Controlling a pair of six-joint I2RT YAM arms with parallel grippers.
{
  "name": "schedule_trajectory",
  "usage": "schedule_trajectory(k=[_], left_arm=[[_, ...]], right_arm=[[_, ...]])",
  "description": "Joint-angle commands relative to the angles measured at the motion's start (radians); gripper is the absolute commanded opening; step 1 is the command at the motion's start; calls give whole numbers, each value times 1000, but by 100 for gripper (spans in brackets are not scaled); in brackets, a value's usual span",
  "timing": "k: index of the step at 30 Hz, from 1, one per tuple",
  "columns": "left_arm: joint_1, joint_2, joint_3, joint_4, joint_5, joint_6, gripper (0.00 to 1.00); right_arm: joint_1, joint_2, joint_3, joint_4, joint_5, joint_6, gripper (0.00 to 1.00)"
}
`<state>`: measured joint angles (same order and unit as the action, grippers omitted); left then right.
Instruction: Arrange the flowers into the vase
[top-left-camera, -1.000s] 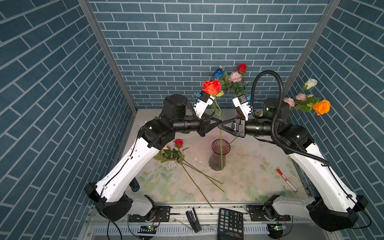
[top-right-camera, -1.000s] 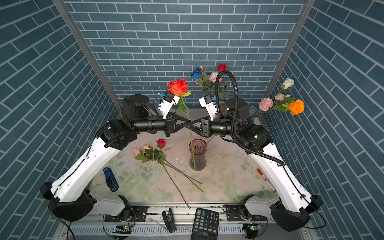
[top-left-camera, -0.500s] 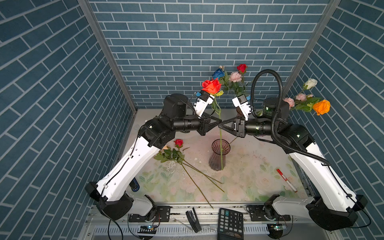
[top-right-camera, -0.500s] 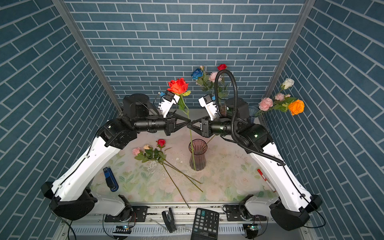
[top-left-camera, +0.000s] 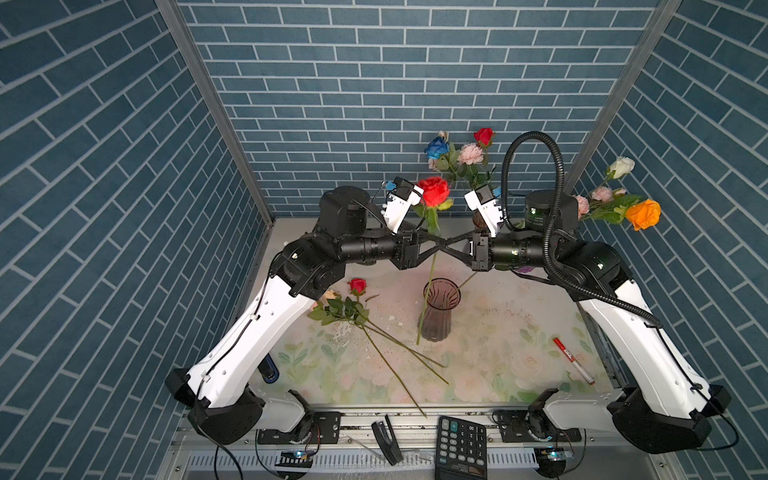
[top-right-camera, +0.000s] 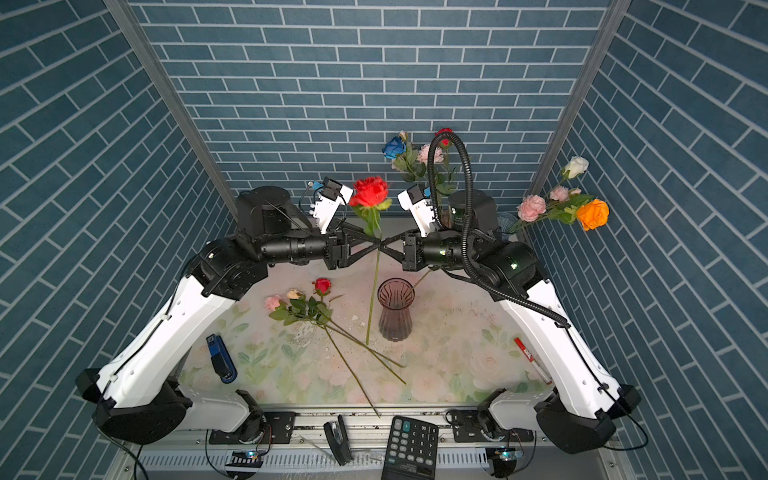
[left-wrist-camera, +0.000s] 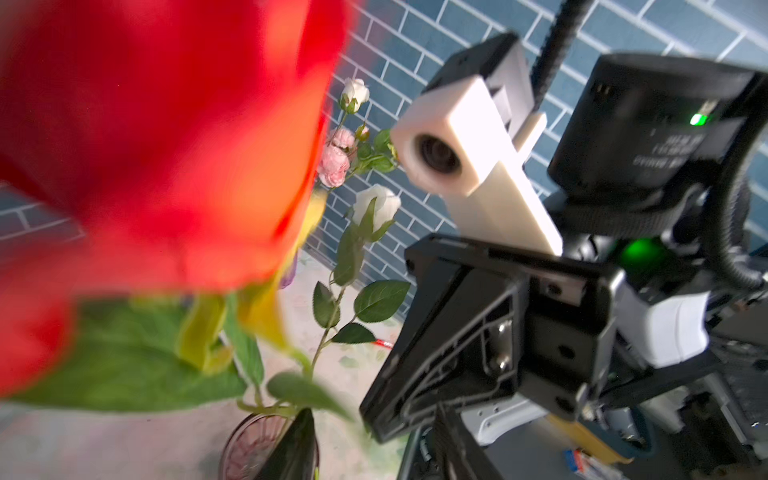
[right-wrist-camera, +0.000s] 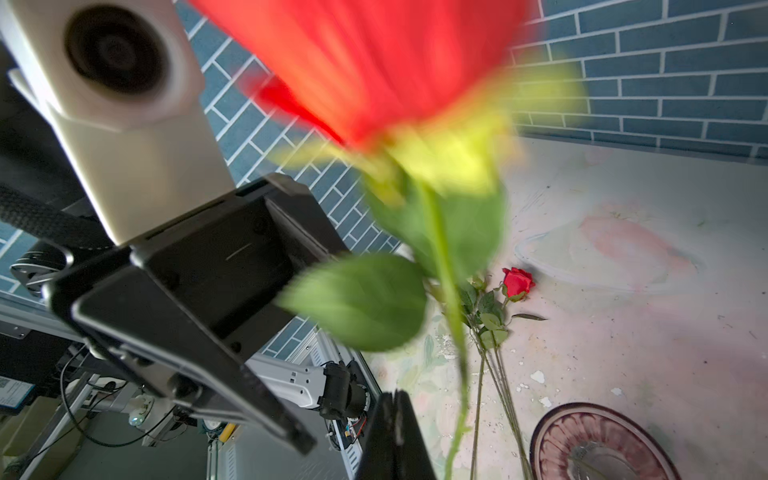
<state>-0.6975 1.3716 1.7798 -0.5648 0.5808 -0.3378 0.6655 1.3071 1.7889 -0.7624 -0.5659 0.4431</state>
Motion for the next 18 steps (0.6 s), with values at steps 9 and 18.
schedule_trajectory(k=[9,18], left_arm=[[86,-118,-124,-8,-40,-37,56],[113,-131,-455,-280,-227,-91,35]], right_arm=[[0,46,146,-110,153,-111,0],[0,-6,77,-116,173,-81,28]])
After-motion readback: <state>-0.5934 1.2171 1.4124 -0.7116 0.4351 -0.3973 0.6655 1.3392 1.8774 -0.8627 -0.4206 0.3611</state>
